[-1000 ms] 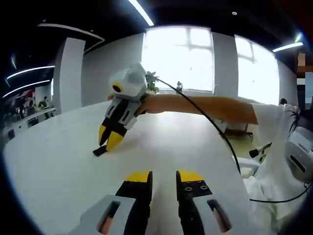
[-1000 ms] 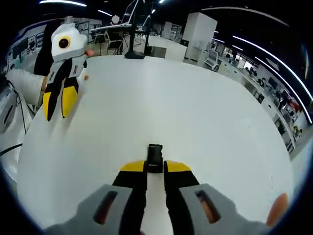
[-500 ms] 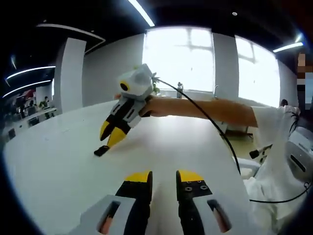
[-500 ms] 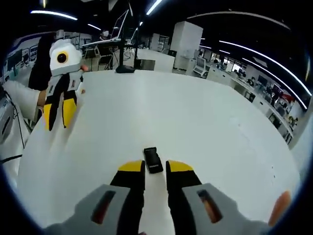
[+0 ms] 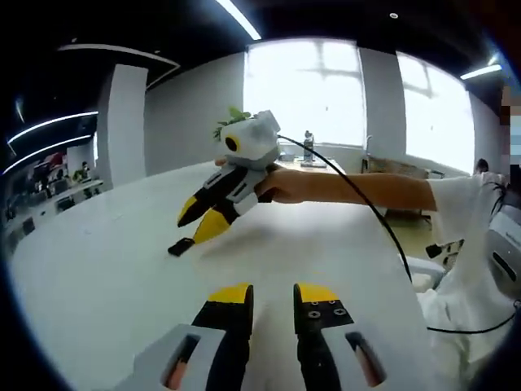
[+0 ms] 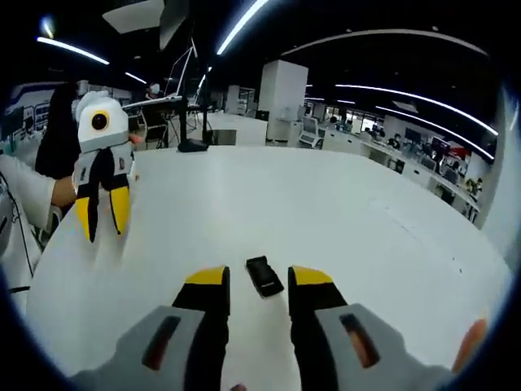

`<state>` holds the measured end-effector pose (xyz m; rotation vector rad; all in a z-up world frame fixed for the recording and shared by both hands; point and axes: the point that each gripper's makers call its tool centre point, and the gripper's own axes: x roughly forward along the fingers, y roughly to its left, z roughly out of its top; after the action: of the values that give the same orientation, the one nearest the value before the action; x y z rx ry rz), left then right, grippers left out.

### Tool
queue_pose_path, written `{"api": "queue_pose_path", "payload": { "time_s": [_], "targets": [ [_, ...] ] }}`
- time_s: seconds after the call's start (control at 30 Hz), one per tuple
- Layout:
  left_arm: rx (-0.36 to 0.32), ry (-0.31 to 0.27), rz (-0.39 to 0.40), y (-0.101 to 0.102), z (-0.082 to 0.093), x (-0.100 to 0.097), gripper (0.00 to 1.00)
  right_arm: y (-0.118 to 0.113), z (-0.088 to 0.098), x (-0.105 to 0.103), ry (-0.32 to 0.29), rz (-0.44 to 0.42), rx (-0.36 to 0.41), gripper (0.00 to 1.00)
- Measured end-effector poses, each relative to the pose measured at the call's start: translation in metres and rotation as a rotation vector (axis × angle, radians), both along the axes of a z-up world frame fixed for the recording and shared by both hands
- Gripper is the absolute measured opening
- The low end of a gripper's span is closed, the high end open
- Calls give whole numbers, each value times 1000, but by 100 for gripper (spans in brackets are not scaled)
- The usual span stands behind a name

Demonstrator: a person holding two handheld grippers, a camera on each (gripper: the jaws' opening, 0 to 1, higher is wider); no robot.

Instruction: Snap the two parts of the plastic buckle together until the buckle closes and remains connected.

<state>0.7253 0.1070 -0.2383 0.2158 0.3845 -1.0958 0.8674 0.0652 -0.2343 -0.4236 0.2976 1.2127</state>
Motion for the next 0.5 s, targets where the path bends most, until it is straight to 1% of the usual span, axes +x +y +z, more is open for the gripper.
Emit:
{"api": "queue_pose_path", "payload": {
  "time_s": [0.07,0.13,0.27,0.33,0.4,0.5],
  "targets": [
    [17,-4,9,1,-2,2,21,0,2,-3,-15,-12,7,32],
    [15,3,9,1,-2,3,22,0,5,-6,-28,-16,14,33],
    [-15,18,14,2,0,5,26,0,9,-13,-35,-18,28,37],
    [-27,16,25,3,2,6,28,0,9,-14,-37,-26,23,41],
    [-28,13,34,4,3,8,29,0,11,-16,-49,-34,28,42],
    [-31,11,43,6,3,9,31,3,16,-18,-47,-39,63,44]
  ]
}}
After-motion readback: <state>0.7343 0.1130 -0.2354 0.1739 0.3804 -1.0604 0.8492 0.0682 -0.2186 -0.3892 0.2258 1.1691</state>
